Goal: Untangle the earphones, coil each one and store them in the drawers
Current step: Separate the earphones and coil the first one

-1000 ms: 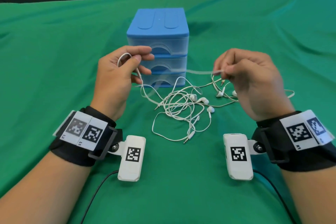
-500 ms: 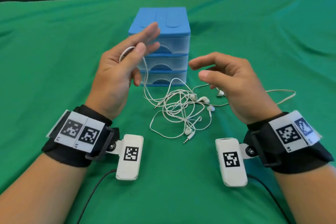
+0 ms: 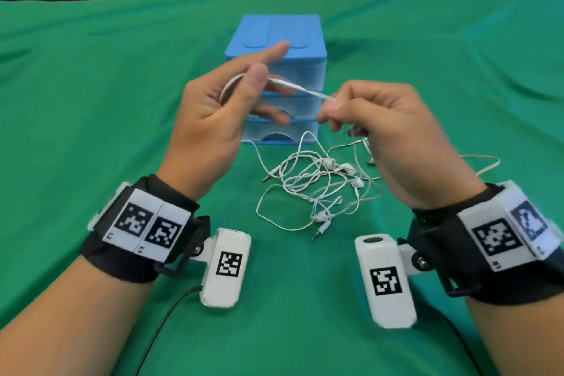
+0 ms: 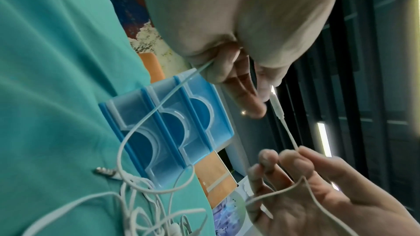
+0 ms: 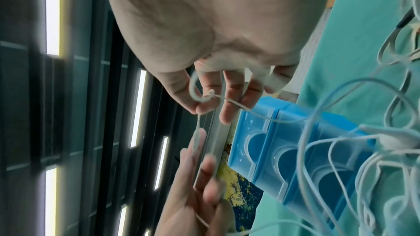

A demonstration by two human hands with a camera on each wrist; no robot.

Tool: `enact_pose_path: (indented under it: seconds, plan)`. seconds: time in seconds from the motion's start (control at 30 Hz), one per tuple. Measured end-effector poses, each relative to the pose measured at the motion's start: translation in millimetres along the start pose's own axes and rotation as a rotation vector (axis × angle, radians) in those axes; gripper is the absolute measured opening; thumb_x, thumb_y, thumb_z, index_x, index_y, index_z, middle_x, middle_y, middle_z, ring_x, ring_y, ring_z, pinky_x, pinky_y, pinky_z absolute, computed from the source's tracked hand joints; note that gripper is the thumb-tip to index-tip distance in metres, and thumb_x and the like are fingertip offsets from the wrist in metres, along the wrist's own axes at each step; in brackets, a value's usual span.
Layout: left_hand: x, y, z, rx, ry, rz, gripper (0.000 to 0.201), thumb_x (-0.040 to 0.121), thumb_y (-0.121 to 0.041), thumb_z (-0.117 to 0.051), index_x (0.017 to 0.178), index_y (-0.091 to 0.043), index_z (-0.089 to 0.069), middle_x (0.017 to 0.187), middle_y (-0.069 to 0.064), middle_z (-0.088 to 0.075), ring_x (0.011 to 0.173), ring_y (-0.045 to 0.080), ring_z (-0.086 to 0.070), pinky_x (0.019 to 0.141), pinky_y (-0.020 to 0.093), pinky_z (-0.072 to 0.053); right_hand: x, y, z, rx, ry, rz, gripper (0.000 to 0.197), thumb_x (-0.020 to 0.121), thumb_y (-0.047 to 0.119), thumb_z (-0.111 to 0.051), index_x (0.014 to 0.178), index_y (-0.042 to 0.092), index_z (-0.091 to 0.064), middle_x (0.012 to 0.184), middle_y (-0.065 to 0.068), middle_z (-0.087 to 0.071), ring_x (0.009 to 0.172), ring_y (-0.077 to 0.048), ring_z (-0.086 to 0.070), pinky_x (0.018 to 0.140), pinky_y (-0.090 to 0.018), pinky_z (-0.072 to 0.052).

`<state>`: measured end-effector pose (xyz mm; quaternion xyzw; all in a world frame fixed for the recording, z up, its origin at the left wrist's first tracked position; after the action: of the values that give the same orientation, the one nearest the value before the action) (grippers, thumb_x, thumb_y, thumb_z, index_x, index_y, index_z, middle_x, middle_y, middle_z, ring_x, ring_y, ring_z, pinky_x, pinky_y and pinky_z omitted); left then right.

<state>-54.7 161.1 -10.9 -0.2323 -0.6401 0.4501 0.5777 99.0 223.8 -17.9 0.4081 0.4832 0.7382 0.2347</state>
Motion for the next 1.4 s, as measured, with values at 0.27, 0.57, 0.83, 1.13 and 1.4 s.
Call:
enact_pose_path:
  seconds: [0.27,0.57,0.83,1.13,1.4]
  plan:
    - [3,29,29,-0.163,-0.160,0.138,0.030,0.105,-0.023,-0.050,0.076,-0.015,-0.057,0.051,-0.004,-0.030,0.040,0.008,-0.019,0.038,0.020,-0.016,-2,-16,8,-0.014,-0.021,-0.092,0.021,0.086,0.018,-0.060,0.065,0.018,-0.062,0.077,-0.006,-0.068,0.077,-0.014,-0.054,0.072,-0.025,-0.040]
    - [9,30,54,-0.357,-0.219,0.137,0.024,0.101,-0.023,-0.057,0.079,-0.016,-0.060,0.051,-0.006,-0.023,0.040,0.009,-0.013,0.037,0.020,-0.015,-8,27,93,0.340,-0.333,0.065,0.016,0.092,0.015,-0.050,0.077,0.018,-0.049,0.071,-0.003,-0.053,0.066,-0.018,-0.050,0.064,-0.027,-0.043]
    - [11,18,55,-0.490,-0.138,0.129,0.023,0.097,-0.013,-0.040,0.098,-0.013,-0.063,0.066,-0.006,-0.041,0.047,0.008,-0.022,0.046,0.024,-0.014,-10,22,133,0.368,-0.427,-0.021,0.022,0.098,0.021,-0.044,0.077,0.021,-0.045,0.062,0.003,-0.032,0.051,-0.014,-0.025,0.053,-0.029,-0.020]
    - [1,-4,15,-0.202,0.075,0.065,0.034,0.097,-0.001,-0.057,0.127,-0.015,-0.051,0.082,0.004,-0.073,0.042,0.009,-0.043,0.040,0.016,-0.030,-4,25,57,0.155,-0.133,-0.131,0.020,0.088,0.015,-0.061,0.107,0.008,-0.059,0.055,0.008,-0.034,0.047,-0.009,-0.023,0.050,-0.028,-0.015]
    - [-9,3,-17,-0.164,0.231,0.118,0.029,0.092,-0.005,-0.062,0.113,-0.015,-0.044,0.066,0.002,-0.065,0.039,0.010,-0.036,0.040,0.018,-0.032,-8,22,-26,-0.395,0.375,-0.052,0.037,0.091,0.020,-0.072,0.125,0.022,-0.058,0.078,-0.006,-0.052,0.062,-0.011,-0.045,0.058,-0.024,-0.040]
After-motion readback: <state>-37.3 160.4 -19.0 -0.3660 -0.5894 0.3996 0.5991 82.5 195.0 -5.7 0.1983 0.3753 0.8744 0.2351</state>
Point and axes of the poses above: each hand's wrist, its own x-axis towards the middle knuckle, its own z-axis out of the back of the hand, y = z × x, the point moved 9 cm from there along x, towards the middle knuckle
